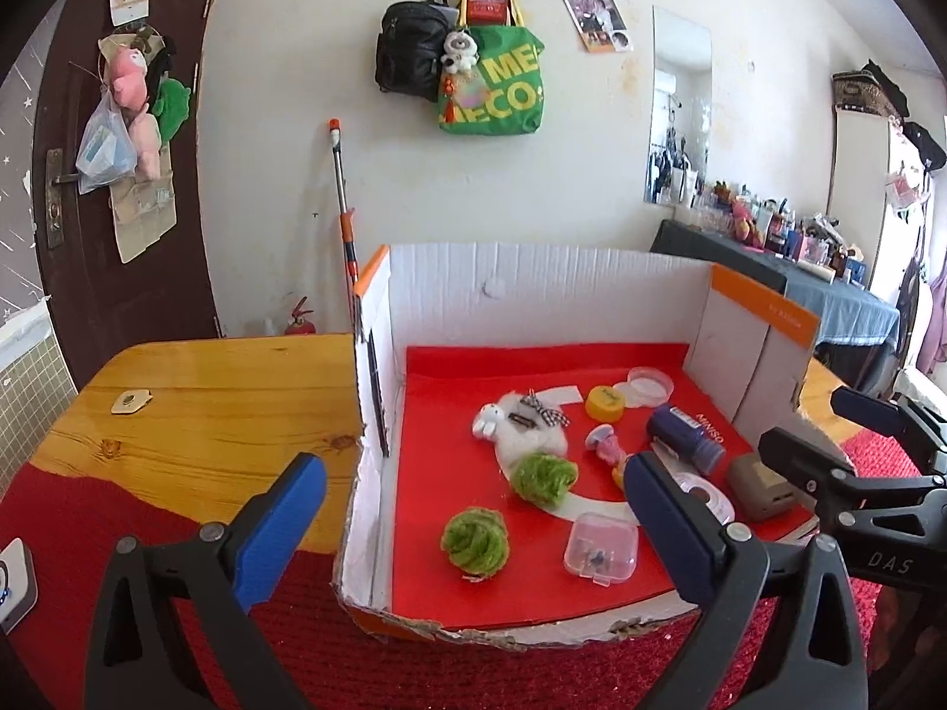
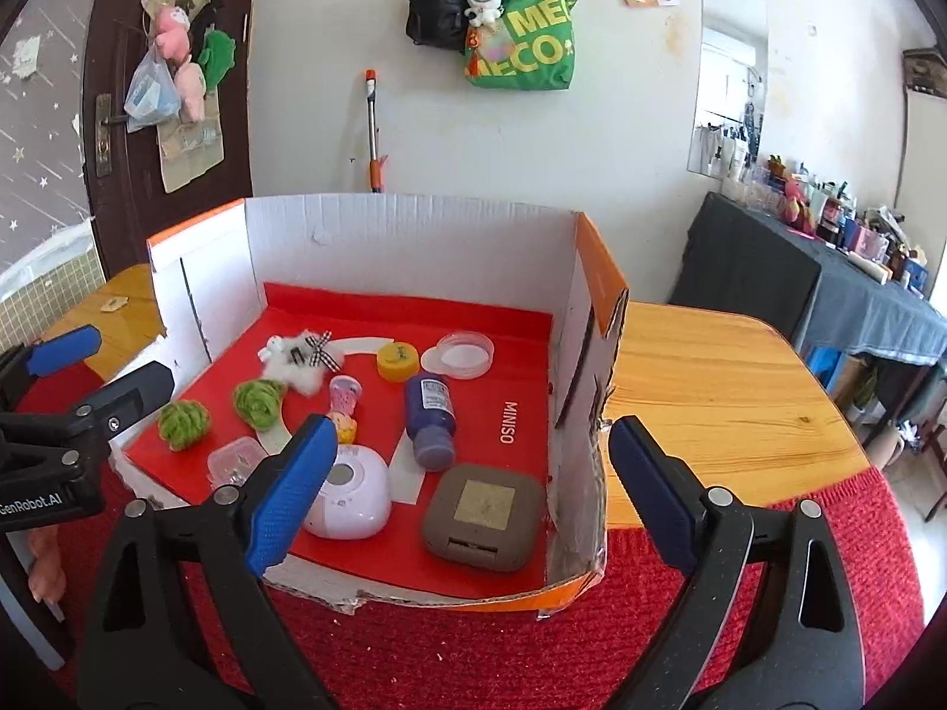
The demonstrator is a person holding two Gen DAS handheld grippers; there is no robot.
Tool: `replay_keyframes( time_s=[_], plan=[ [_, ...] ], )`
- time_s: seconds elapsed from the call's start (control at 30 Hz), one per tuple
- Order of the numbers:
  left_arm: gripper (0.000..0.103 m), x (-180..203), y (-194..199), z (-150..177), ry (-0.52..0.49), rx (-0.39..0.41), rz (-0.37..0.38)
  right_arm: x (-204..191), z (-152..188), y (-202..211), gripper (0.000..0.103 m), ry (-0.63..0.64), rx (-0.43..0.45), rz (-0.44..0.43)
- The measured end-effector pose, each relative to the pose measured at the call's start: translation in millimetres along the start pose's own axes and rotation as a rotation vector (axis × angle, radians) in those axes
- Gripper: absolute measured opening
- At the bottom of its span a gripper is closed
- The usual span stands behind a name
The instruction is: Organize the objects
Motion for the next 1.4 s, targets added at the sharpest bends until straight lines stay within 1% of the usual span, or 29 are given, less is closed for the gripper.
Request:
replay_keyframes(
  time_s=[0.1,0.27,0.53,1.4],
  plan=[
    [0.102,-0.9,-2.1,1.4,0.004,-0.006,-0.013,0.4,1.8,-1.7,0.094,-0.008,-0.009,-0.007],
    [0.102,0.5,-4.5,3.1,0.001,-0.017,-0.008,5.1,4.0,-5.4,0.094,-0.021,-0.027,-0.003],
    [0.102,2.8,-6.3,5.5,-0.005,-0.029,-0.006,4.2,6.3,-7.0,0.094,-0.007,-0.039,0.006],
    [0.102,2.1,-7.2,6.2,0.001,-0.034,-0.002,5.5,6.2,-7.0,0.094,-0.006,-0.047,0.012]
  ],
)
Point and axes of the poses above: each gripper's, at about its wrist camera, not at the fingertips, and y roughly against the way its jaws point, x to its right, z to its underside, the point moved 5 cm from there along -y, roughly the way its jaws point, and after that the axes turned 13 degrees about z, right-handed, at the moved point
